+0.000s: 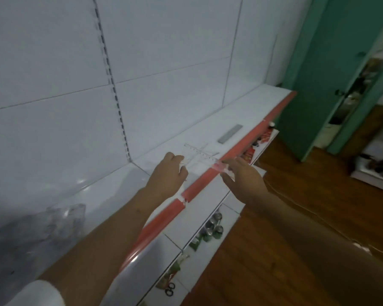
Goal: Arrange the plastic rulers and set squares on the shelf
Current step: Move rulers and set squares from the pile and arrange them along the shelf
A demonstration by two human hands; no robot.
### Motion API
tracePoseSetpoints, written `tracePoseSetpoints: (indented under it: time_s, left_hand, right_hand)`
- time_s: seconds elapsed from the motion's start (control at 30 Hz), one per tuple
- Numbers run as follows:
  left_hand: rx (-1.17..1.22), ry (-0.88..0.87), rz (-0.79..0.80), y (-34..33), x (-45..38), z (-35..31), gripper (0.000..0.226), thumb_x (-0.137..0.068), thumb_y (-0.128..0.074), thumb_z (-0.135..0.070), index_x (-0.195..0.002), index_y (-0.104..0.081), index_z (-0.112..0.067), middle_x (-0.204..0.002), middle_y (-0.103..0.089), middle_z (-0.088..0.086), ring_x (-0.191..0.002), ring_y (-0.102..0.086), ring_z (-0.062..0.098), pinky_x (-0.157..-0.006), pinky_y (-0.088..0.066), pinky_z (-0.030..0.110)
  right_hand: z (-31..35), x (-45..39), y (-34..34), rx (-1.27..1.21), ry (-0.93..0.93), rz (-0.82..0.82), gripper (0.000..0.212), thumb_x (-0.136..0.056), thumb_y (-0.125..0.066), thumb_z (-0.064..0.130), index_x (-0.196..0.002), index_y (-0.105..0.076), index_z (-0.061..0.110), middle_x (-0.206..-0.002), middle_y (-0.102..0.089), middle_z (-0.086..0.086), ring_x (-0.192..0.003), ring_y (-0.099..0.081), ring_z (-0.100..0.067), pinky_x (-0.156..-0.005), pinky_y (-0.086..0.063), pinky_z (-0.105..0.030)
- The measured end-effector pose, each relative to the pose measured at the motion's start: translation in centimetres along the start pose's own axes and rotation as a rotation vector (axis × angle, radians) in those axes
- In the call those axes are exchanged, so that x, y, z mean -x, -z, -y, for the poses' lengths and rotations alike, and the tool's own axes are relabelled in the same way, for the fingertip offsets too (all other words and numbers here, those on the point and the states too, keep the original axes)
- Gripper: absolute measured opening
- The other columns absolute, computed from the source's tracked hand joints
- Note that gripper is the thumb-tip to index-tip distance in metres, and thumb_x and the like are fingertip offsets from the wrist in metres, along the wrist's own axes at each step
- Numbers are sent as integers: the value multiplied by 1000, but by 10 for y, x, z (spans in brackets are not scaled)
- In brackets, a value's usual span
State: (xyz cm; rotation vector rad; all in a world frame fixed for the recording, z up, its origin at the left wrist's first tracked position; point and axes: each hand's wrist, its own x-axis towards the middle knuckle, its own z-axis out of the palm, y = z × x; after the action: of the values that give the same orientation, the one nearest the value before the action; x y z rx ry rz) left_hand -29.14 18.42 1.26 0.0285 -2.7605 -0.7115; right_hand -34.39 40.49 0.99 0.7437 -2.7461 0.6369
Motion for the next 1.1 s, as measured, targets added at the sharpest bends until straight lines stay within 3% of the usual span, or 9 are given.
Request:
tracePoseSetpoints:
  time_s: [0.17,0.3,0.43,0.53,0.6,0.7,0.8,1.0,1.1]
  left_hand:
    - [4,-153,44,-50,-44,-76,33,-100,-40,-19,-126,-56,-5,-116,-52,14,-97,-58,28,-84,-43,34]
    - [-28,-211,100,-96,-82,-134,29,-102,-35,-19,-112,-58,-5,-107,-54,13,-80,-52,20,-69,-37,25]
    - [-10,-272,128,-131,-121,-198,28,-101,-37,-14,-116,-58,-7,-122,-58,11,-100,-55,24,-85,-43,30]
    - [-45,-274,147,-159,-149,-241,20,-101,-40,-11,-96,-59,-7,-102,-63,13,-80,-53,17,-73,-42,26]
    - [-51,-224,181,-179,-168,-261,19,-100,-43,-11,-106,-59,-4,-108,-62,13,-92,-58,23,-80,-44,30]
    - [-31,-200,194,-205,-196,-280,25,-98,-41,-12,-116,-57,-4,-116,-59,14,-104,-56,29,-79,-39,29]
    - [-24,-152,194,-222,-221,-292,28,-99,-38,-14,-120,-56,-6,-114,-60,13,-103,-57,28,-79,-39,29]
    - [7,-98,194,-258,-291,-301,25,-99,-39,-20,-114,-56,-8,-104,-63,12,-96,-60,30,-83,-49,41]
    - [10,-139,172,-278,-332,-296,17,-101,-39,-24,-100,-55,-17,-91,-63,2,-83,-64,19,-66,-48,25]
  right_hand:
    - [-80,22,43,75,-156,-73,41,-95,-52,35,-135,-49,24,-129,-56,2,-112,-56,-18,-91,-51,-37]
    - [-148,30,68,115,-259,-109,39,-96,-51,33,-135,-49,26,-122,-56,5,-102,-56,-14,-85,-49,-28]
    - [-220,28,96,161,-292,-123,39,-96,-52,35,-134,-49,28,-119,-56,6,-95,-57,-13,-81,-50,-29]
    - [-273,19,120,186,-320,-138,38,-96,-52,31,-133,-49,26,-117,-55,7,-92,-55,-10,-78,-45,-24]
    - [-304,12,131,176,-334,-143,38,-97,-50,31,-133,-50,25,-117,-55,6,-92,-55,-10,-78,-44,-24]
    - [-346,0,137,194,-336,-122,38,-96,-49,34,-134,-48,26,-118,-55,8,-92,-55,-8,-80,-45,-25]
    - [-378,-16,138,179,-344,-111,39,-96,-49,35,-134,-48,26,-118,-54,8,-92,-54,-7,-80,-44,-24]
    - [-430,-70,138,148,-318,-131,38,-97,-47,32,-134,-48,25,-120,-55,7,-94,-55,-9,-79,-41,-24]
    - [-453,-104,140,142,-315,-114,39,-98,-47,33,-135,-48,23,-121,-55,5,-95,-55,-11,-82,-41,-26]
